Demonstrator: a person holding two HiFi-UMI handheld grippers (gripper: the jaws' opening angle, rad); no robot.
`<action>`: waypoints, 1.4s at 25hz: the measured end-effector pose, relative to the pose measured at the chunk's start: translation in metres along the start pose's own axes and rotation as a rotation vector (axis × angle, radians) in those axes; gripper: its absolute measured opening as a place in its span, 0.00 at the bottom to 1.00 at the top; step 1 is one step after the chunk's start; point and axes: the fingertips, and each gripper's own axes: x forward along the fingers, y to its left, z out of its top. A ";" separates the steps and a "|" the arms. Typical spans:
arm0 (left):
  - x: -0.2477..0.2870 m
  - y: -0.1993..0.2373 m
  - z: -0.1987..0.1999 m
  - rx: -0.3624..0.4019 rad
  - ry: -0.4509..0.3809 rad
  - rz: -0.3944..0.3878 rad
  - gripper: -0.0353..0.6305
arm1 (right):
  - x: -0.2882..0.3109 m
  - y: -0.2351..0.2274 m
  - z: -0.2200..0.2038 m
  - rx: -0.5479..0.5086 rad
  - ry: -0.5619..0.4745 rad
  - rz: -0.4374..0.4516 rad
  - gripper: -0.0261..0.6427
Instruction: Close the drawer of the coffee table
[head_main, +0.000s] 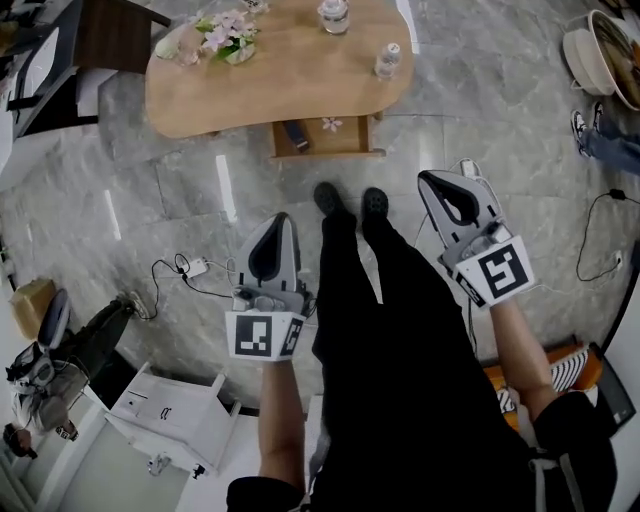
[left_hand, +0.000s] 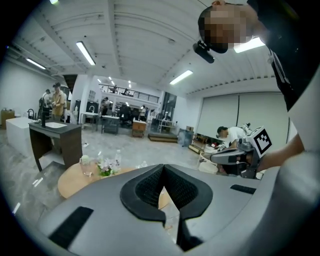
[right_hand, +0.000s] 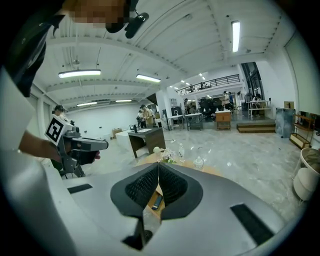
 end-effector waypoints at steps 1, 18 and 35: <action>0.006 0.004 -0.005 -0.003 0.002 -0.007 0.07 | 0.006 -0.002 -0.007 -0.005 0.006 -0.003 0.06; 0.120 0.123 -0.210 0.022 0.167 -0.030 0.08 | 0.140 -0.034 -0.209 -0.120 0.249 -0.007 0.06; 0.177 0.232 -0.407 0.124 0.440 -0.014 0.16 | 0.213 -0.062 -0.392 -0.158 0.552 -0.004 0.06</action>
